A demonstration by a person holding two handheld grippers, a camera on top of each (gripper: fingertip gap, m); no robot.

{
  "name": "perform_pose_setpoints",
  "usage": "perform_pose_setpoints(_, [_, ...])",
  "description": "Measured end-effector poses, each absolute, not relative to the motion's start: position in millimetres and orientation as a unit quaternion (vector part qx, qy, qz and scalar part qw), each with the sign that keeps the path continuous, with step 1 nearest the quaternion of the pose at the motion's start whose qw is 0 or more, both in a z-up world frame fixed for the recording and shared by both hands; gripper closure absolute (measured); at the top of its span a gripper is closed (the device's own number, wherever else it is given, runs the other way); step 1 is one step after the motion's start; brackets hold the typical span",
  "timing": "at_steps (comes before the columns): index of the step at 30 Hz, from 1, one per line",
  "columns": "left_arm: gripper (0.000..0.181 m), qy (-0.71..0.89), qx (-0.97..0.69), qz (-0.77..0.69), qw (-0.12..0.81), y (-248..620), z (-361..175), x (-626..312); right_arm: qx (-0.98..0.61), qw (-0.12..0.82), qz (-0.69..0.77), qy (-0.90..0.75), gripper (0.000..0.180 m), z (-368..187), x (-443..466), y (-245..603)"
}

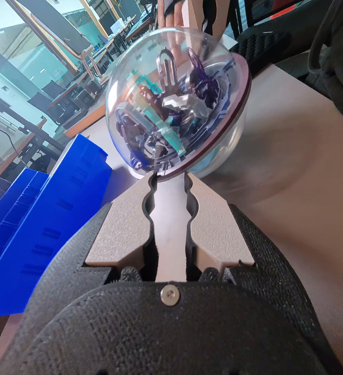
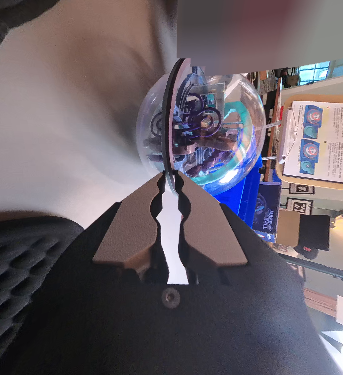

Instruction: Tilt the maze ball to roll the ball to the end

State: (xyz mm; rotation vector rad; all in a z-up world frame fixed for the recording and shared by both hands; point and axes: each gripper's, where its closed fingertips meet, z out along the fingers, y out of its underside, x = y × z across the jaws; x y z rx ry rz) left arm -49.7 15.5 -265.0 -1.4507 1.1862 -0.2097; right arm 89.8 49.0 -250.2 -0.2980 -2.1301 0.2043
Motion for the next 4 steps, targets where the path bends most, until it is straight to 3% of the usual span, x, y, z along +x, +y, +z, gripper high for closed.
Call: perform_pose_setpoints(4, [0.154, 0.507, -0.616, -0.094, 0.595, 11.3, -260.1, -46.8, -0.108, 0.48, 0.055, -0.869, 0.173, -255.4, 91.0, 52.6])
